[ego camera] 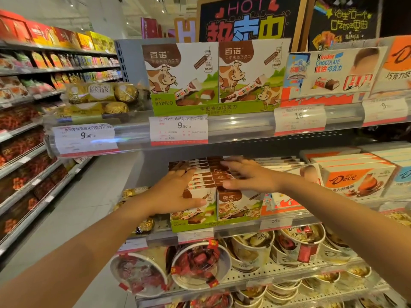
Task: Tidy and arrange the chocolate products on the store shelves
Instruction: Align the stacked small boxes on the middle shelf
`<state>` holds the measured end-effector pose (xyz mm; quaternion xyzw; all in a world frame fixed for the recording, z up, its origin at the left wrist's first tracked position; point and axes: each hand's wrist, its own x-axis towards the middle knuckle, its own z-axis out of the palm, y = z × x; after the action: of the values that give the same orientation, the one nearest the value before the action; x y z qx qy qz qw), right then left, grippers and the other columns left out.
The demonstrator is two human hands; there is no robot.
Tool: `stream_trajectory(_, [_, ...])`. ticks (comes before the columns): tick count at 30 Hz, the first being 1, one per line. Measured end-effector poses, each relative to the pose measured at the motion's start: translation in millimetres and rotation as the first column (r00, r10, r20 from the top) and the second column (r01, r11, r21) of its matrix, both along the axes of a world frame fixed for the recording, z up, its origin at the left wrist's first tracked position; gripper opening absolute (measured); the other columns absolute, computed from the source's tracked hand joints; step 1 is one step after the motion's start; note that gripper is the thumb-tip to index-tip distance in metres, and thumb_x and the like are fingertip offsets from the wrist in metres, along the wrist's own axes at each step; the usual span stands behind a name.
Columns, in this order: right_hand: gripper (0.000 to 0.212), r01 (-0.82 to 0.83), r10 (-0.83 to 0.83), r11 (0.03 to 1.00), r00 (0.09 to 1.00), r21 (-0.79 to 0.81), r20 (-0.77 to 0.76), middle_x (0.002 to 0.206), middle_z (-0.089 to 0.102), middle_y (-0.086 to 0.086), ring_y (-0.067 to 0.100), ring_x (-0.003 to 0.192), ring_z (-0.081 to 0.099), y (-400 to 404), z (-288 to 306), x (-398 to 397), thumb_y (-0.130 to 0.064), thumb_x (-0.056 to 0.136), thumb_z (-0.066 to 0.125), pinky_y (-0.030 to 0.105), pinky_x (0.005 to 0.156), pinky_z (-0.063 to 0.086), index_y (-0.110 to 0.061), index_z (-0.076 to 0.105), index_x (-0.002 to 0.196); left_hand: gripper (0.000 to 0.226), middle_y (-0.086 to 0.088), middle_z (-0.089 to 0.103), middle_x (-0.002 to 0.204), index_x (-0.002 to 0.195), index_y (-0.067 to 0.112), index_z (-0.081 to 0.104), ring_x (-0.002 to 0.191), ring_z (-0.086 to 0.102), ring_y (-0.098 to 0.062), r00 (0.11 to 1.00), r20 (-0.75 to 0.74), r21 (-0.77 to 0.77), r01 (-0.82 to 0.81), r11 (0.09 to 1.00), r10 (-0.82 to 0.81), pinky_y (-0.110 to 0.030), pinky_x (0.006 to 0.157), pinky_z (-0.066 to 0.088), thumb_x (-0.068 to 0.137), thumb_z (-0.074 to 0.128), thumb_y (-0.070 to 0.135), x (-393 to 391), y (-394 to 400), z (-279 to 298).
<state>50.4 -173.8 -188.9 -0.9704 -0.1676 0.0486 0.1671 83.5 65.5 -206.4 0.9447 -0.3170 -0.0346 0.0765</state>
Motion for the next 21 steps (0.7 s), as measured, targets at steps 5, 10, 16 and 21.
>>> stream_trajectory(5, [0.128, -0.019, 0.006, 0.980, 0.998, -0.196, -0.067, 0.158, -0.006, -0.001, 0.026, 0.145, -0.003, -16.5, 4.5, 8.4, -0.063, 0.058, 0.075, 0.051, 0.117, 0.009, -0.033, -0.012, 0.146, 0.103, -0.001, 0.020, 0.152, 0.149, 0.023, 0.008, 0.136, 0.023, -0.020, 0.999, 0.048, 0.004, -0.004, 1.000, 0.003, -0.031, 0.109, 0.026, 0.072, 0.065, 0.061, -6.8, -1.3, -0.4])
stream_trajectory(10, [0.133, -0.063, 0.024, 0.992, 0.946, -0.110, -0.322, 0.158, 0.008, -0.005, 0.019, 0.145, 0.010, -10.1, 15.8, 28.9, -0.046, 0.062, 0.081, 0.044, 0.118, 0.016, -0.032, -0.024, 0.143, 0.092, 0.004, 0.041, 0.135, 0.141, 0.031, 0.028, 0.123, 0.039, -0.018, 0.995, 0.099, -0.007, 0.017, 1.000, -0.016, -0.039, 0.104, 0.035, 0.065, 0.070, 0.061, -4.3, -2.7, 13.6])
stream_trajectory(16, [0.138, -0.101, 0.018, 0.980, 0.902, -0.171, -0.431, 0.158, -0.004, -0.004, 0.021, 0.145, 0.005, -7.7, 24.9, 44.2, -0.045, 0.062, 0.082, 0.043, 0.118, 0.015, -0.032, -0.032, 0.139, 0.065, 0.013, 0.051, 0.124, 0.123, 0.036, 0.041, 0.106, 0.052, -0.005, 0.906, -0.421, 0.012, -0.026, 1.000, 0.029, -0.020, 0.096, 0.040, 0.071, 0.079, 0.034, 16.1, -14.4, 39.1])
stream_trajectory(21, [0.136, -0.098, 0.023, 0.977, 0.932, -0.191, -0.361, 0.158, -0.005, -0.001, 0.021, 0.145, 0.001, -6.0, 22.1, 46.8, -0.045, 0.062, 0.081, 0.041, 0.118, 0.013, -0.028, -0.029, 0.142, 0.063, 0.014, 0.062, 0.107, 0.119, 0.029, 0.049, 0.098, 0.059, -0.006, 0.929, -0.366, -0.045, -0.072, 0.996, 0.051, -0.022, 0.092, 0.045, 0.066, 0.082, 0.036, 13.8, -19.6, 32.0])
